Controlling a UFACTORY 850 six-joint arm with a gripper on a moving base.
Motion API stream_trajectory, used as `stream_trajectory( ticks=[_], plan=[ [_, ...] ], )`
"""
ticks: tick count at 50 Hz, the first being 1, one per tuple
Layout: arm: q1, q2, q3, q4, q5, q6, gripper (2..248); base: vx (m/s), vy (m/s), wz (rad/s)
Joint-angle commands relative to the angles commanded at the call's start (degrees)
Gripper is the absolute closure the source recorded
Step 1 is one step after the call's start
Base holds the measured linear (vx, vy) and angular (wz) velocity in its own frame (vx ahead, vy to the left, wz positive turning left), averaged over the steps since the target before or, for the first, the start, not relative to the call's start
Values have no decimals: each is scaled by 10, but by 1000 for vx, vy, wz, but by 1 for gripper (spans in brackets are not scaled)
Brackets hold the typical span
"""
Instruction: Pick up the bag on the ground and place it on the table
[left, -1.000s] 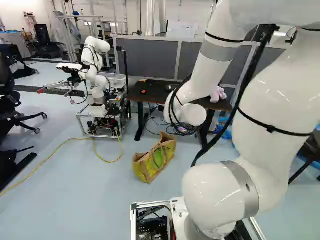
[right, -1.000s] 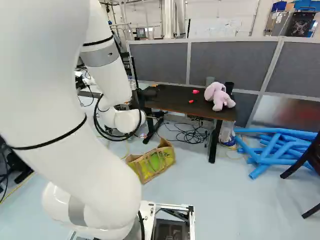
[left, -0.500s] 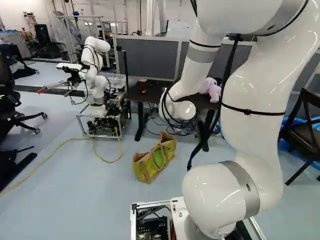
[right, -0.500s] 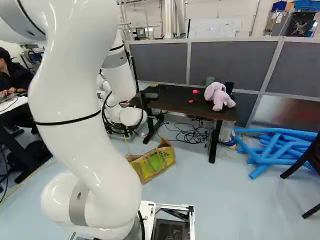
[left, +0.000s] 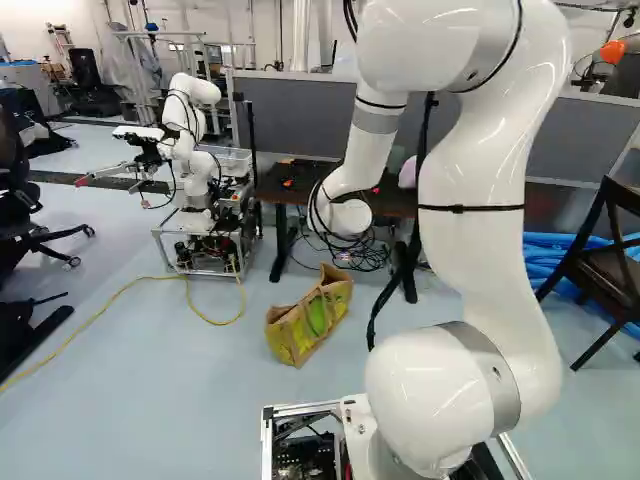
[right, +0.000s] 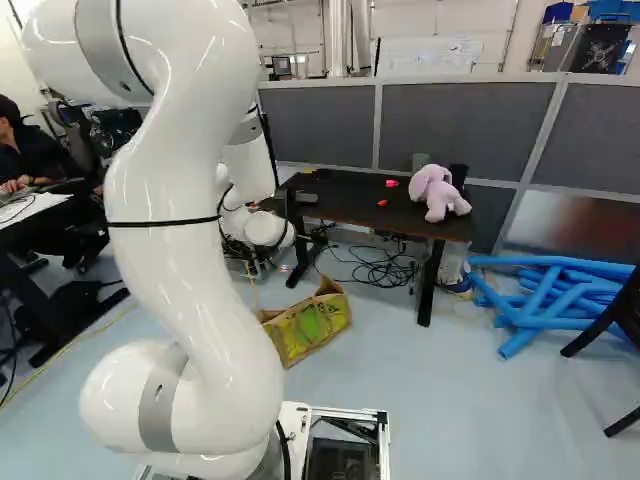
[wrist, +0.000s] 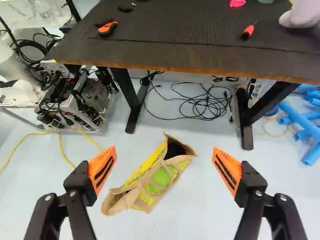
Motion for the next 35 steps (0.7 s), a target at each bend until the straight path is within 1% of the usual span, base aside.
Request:
stream_trajectory(
  ticks=[35],
  plan=[
    [32,-129,-123,86,-55,0,3,0,0,0]
  ],
)
